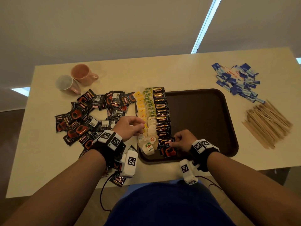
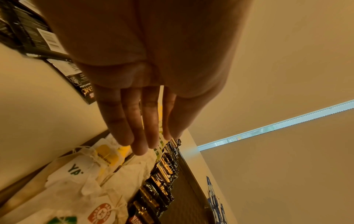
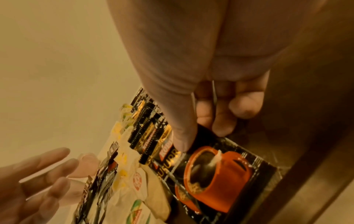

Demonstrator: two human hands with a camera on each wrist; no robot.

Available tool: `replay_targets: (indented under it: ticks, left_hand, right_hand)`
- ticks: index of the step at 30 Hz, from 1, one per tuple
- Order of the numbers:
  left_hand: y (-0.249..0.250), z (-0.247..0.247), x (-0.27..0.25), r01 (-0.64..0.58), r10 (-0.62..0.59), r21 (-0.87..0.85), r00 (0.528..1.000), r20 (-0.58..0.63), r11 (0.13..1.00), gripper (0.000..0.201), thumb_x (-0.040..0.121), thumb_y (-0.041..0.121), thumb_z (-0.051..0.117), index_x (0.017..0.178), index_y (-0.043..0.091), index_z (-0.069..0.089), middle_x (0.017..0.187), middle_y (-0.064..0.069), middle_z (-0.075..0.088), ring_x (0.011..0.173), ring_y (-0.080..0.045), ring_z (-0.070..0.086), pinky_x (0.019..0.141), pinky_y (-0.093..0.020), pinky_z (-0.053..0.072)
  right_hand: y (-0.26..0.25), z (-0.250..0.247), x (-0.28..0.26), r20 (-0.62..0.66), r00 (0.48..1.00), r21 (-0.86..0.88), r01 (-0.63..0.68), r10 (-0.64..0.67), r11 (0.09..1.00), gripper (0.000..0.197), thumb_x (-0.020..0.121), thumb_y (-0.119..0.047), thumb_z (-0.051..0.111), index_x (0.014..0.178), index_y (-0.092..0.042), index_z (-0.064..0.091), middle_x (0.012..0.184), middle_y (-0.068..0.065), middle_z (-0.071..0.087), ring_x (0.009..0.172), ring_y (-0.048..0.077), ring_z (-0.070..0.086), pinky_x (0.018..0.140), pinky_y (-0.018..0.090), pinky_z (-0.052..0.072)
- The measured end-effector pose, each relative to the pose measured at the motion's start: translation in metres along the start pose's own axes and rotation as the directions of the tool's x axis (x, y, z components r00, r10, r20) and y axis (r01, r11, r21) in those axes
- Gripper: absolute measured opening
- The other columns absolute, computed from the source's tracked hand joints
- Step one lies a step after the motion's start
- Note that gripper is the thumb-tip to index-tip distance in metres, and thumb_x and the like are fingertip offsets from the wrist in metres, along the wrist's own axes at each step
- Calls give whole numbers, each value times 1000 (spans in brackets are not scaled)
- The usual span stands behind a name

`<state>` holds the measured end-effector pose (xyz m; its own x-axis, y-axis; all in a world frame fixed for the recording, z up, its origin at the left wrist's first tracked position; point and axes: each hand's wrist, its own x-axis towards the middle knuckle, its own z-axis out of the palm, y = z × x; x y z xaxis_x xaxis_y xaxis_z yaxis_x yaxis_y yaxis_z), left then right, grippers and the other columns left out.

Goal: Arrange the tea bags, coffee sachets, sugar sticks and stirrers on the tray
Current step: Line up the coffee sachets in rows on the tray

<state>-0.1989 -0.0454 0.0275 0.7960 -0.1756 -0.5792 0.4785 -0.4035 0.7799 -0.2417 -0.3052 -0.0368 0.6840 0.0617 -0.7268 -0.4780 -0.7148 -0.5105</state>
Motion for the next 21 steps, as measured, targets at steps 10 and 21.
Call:
replay_targets:
  ticks: [10, 21]
  left_hand:
    - [-1, 1, 1, 7, -7, 3, 1000, 0, 1000, 11, 92, 6, 68, 94, 16, 71, 97, -17, 74, 77, -17, 70, 80, -37, 61]
    - [-2, 2, 3, 8, -8, 8, 1000, 5, 1000, 10, 92, 5, 68, 96, 14, 70, 91, -13, 72, 74, -15, 69, 72, -28, 61]
  right_hand:
    - [-4, -2, 0, -65, 998, 55, 14, -11, 998, 21, 80, -22, 80, 94, -19, 65, 86, -1, 68, 76, 11, 65, 67, 24, 52]
    - [1, 0, -6, -32, 999, 67, -8, 10, 998, 14, 82, -11, 77, 90, -14, 66, 80, 0, 70, 65, 7, 67, 55, 13, 49]
